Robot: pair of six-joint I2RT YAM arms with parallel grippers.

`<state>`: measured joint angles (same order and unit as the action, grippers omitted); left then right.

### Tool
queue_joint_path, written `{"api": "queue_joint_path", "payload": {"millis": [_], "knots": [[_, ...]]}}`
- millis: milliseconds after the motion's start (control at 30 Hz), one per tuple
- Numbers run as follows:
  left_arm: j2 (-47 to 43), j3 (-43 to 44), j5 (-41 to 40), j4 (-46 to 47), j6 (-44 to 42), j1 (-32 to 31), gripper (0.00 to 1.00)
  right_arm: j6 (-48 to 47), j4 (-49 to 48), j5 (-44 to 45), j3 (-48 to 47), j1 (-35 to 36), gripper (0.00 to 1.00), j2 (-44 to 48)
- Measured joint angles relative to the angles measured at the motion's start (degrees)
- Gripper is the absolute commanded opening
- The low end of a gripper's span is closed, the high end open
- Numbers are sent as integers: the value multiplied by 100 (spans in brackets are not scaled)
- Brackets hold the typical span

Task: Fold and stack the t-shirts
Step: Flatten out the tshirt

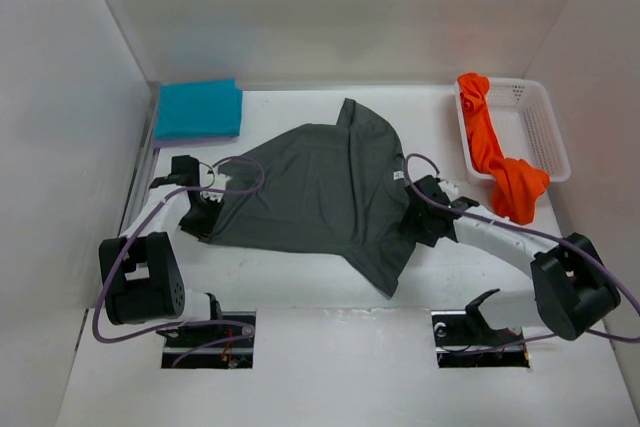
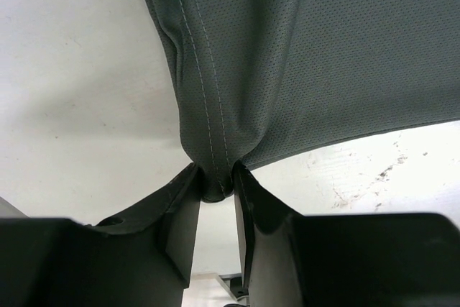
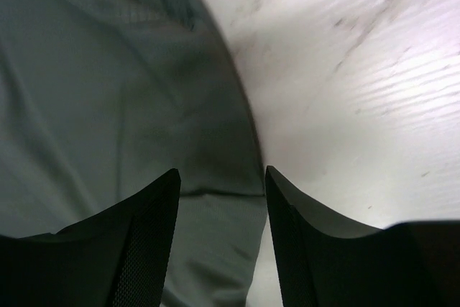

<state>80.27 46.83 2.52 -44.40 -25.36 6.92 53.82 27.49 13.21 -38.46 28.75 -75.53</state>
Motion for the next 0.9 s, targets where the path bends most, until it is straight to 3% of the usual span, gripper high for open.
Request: {"api": "queue_joint_path", "payload": {"millis": [100, 267, 500, 667, 900], "knots": [[-26, -7, 2, 35, 11, 24, 24, 17, 22, -76, 7, 229, 48, -61], [-28, -111, 2, 103, 22, 37, 23, 87, -7, -188, 85, 393, 1, -164], [-44, -122, 66, -52, -195, 4, 17, 533, 219, -284, 581, 485, 0, 612], [-260, -122, 118, -656, -643, 2, 17, 1311, 1453, -20, 640, 1115, 0, 2114], [-387, -122, 291, -1718, -1084, -369, 28, 2592, 3390, 170, 636, 1937, 2, 3652]]}}
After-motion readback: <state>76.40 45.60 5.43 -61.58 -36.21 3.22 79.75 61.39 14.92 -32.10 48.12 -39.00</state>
